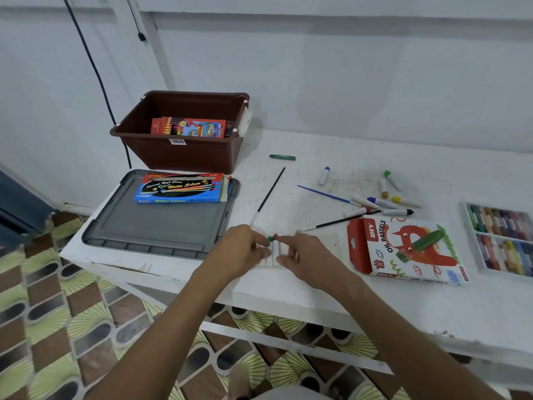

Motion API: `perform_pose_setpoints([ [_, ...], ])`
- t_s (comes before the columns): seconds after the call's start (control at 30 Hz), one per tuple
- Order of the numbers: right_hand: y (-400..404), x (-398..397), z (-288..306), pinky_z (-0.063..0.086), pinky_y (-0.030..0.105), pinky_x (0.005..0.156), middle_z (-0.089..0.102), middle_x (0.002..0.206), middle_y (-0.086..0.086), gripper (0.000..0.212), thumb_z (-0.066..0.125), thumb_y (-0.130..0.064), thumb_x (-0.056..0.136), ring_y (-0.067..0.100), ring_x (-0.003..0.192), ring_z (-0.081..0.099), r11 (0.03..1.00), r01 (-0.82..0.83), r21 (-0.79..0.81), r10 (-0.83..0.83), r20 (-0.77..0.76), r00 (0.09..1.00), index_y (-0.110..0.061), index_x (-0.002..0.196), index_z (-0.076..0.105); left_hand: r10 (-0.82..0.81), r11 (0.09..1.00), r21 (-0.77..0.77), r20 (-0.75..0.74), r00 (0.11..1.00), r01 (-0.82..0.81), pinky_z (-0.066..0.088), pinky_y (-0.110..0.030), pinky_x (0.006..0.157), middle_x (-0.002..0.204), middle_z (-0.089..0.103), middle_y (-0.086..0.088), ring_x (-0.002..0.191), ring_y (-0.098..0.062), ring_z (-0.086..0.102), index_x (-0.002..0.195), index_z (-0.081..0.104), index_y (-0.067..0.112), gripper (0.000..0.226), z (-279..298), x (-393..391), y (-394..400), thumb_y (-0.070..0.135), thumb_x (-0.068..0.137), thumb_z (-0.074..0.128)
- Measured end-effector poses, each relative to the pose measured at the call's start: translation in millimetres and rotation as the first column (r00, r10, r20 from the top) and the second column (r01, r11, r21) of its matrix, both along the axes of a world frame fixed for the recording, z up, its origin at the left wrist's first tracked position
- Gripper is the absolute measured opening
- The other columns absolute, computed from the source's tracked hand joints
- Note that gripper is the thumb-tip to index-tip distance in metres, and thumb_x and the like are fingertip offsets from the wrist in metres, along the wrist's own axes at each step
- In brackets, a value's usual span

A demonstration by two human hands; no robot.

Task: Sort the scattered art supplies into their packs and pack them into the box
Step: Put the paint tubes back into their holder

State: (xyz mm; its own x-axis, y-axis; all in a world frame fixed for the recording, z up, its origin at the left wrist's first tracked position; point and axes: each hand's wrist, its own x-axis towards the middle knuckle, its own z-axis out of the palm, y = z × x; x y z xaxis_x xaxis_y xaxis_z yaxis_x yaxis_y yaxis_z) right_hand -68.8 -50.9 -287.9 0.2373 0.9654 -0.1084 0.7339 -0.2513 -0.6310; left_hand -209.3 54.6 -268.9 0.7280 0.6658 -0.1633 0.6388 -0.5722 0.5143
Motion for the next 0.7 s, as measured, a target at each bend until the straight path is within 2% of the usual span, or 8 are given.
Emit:
perform_pose_setpoints([
  [0.07, -1.2, -1.3, -0.8, 0.041, 0.028, 0.099, 0.048, 0.089, -0.004, 0.051, 0.057, -0.030, 0.092, 0.007, 0.087, 0.046, 1.000, -0.026, 0.007, 0.026, 0.047, 0.999, -0.027, 0.141, 0.042, -0.006, 1.000, 0.017, 0.001, 1.000, 0.006, 0.033, -0.012, 0.056, 0.084, 0.060, 0.004, 0.069, -0.006, 0.054, 0.112, 0.071, 0.024, 0.026, -1.0, 0.6, 0.2, 0.032, 0.088, 0.067],
  [0.17, -4.0, -1.5, 2.8, 0.034, 0.015, 0.081, 0.047, 0.105, -0.001, 0.054, 0.055, -0.030, 0.093, 0.004, 0.091, 0.038, 1.000, -0.013, 0.027, 0.013, 0.027, 1.000, -0.024, 0.142, 0.037, -0.014, 1.000, 0.028, 0.020, 1.000, 0.014, 0.034, -0.012, 0.055, 0.086, 0.060, 0.003, 0.070, -0.007, 0.053, 0.116, 0.069, 0.025, 0.029, -0.4, 0.2, 0.1, 0.032, 0.088, 0.066],
  [0.23, -4.7, -1.1, 3.6, 0.031, 0.010, 0.069, 0.047, 0.102, -0.002, 0.051, 0.056, -0.031, 0.092, 0.001, 0.083, 0.037, 0.998, -0.020, 0.054, 0.019, 0.029, 0.999, -0.027, 0.140, 0.041, -0.024, 1.000, 0.021, 0.042, 0.999, 0.024, 0.034, -0.013, 0.056, 0.086, 0.060, 0.002, 0.070, -0.008, 0.053, 0.119, 0.066, 0.027, 0.031, -1.4, -0.7, 0.7, 0.032, 0.088, 0.065],
  [0.3, -4.6, -1.2, 2.2, 0.031, 0.007, 0.065, 0.045, 0.097, -0.004, 0.048, 0.056, -0.031, 0.092, 0.001, 0.081, 0.038, 0.997, -0.034, 0.073, 0.032, 0.034, 0.999, -0.029, 0.138, 0.045, -0.027, 1.000, 0.009, 0.043, 0.999, 0.027, 0.034, -0.013, 0.057, 0.089, 0.058, 0.000, 0.071, -0.006, 0.052, 0.122, 0.065, 0.030, 0.033, -3.8, -1.7, 1.7, 0.034, 0.089, 0.065],
  [0.43, -4.5, -1.4, 1.4, 0.030, 0.008, 0.067, 0.043, 0.098, -0.006, 0.048, 0.055, -0.031, 0.091, 0.004, 0.086, 0.040, 0.997, -0.035, 0.075, 0.032, 0.036, 0.999, -0.026, 0.138, 0.044, -0.038, 0.999, 0.011, 0.024, 0.999, 0.038, 0.032, -0.010, 0.057, 0.094, 0.054, 0.001, 0.070, -0.001, 0.048, 0.124, 0.064, 0.030, 0.035, -7.5, -1.7, 3.3, 0.036, 0.089, 0.063],
  [0.53, -3.9, -2.0, 1.1, 0.033, 0.015, 0.079, 0.045, 0.108, -0.006, 0.048, 0.054, -0.030, 0.091, 0.004, 0.092, 0.041, 0.997, -0.053, 0.063, 0.050, 0.036, 0.998, -0.023, 0.137, 0.043, -0.054, 0.998, 0.014, 0.027, 0.998, 0.054, 0.031, -0.009, 0.057, 0.092, 0.052, 0.003, 0.069, -0.001, 0.047, 0.125, 0.063, 0.029, 0.036, -6.1, -0.7, 3.7, 0.035, 0.090, 0.063],
  [0.6, -3.2, -3.0, 0.4, 0.034, 0.018, 0.082, 0.047, 0.115, -0.004, 0.048, 0.054, -0.029, 0.090, 0.005, 0.094, 0.042, 0.996, -0.063, 0.056, 0.061, 0.028, 0.998, -0.021, 0.136, 0.041, -0.061, 0.998, 0.015, 0.029, 0.998, 0.060, 0.030, -0.010, 0.057, 0.090, 0.050, 0.004, 0.070, -0.002, 0.047, 0.126, 0.062, 0.030, 0.036, -5.8, -0.7, 4.0, 0.034, 0.090, 0.063],
  [0.7, -2.0, -4.0, 0.2, 0.035, 0.017, 0.080, 0.042, 0.106, -0.008, 0.048, 0.054, -0.029, 0.090, 0.007, 0.092, 0.044, 0.996, -0.071, 0.056, 0.069, 0.041, 0.997, -0.021, 0.136, 0.042, -0.060, 0.998, 0.008, 0.035, 0.998, 0.060, 0.032, -0.010, 0.057, 0.089, 0.050, 0.004, 0.071, -0.003, 0.047, 0.126, 0.063, 0.031, 0.036, -6.6, -0.7, 4.8, 0.034, 0.090, 0.064],
])
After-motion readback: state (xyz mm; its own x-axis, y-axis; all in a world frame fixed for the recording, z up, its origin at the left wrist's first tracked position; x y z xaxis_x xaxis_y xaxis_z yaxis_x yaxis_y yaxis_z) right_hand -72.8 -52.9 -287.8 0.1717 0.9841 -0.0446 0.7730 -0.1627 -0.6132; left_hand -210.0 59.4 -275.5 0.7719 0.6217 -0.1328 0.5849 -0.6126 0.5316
